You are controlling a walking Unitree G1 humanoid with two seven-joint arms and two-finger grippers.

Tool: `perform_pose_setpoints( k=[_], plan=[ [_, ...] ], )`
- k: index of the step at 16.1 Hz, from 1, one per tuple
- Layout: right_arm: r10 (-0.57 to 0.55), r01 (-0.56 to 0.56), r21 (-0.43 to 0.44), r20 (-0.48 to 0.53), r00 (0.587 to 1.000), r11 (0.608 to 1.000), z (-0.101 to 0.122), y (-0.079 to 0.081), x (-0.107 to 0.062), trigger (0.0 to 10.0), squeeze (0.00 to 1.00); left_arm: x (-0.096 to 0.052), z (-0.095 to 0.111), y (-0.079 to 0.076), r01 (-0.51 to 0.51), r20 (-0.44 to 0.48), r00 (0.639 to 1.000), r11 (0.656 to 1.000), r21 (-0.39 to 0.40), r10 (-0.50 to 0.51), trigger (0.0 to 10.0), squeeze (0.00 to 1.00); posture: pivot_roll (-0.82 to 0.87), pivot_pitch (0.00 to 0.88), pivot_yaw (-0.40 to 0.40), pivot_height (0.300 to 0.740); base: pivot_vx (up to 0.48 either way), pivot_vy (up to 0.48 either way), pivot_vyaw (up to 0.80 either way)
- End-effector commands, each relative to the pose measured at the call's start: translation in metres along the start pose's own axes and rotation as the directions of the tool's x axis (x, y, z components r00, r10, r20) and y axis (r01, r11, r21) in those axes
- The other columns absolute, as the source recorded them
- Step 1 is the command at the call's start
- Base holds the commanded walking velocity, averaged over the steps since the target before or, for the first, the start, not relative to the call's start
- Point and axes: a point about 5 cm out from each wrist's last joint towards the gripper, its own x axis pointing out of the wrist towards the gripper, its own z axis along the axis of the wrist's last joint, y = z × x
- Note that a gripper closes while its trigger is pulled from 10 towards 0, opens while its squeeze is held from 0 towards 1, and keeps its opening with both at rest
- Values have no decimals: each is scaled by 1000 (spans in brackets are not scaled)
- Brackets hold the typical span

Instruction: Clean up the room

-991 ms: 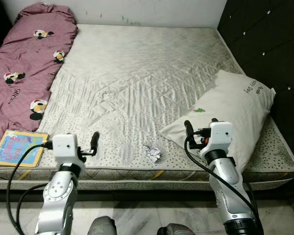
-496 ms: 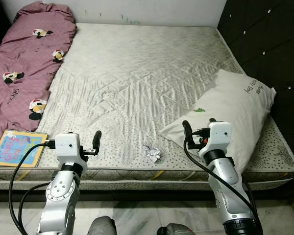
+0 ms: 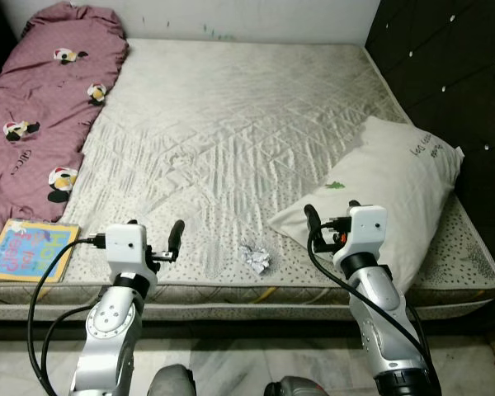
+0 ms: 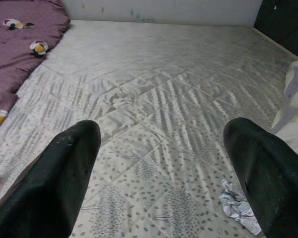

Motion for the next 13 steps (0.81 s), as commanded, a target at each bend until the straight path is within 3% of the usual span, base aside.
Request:
perform_pose_setpoints(
  k=[1, 13],
  plan=[
    [6, -6, 5, -6, 1000, 1000, -1, 1, -1, 10000, 0, 0, 0, 2, -1, -1, 1000, 1000, 3, 1, 10000, 0, 33, 74, -33, 740, 0, 0, 0],
    [17, -17, 13, -10, 1000, 1000, -1, 4, -2, 10000, 0, 0, 0, 4, -34, 2, 999, 999, 17, 34, 10000, 0, 32, 79, -36, 618, 0, 0, 0]
  ],
)
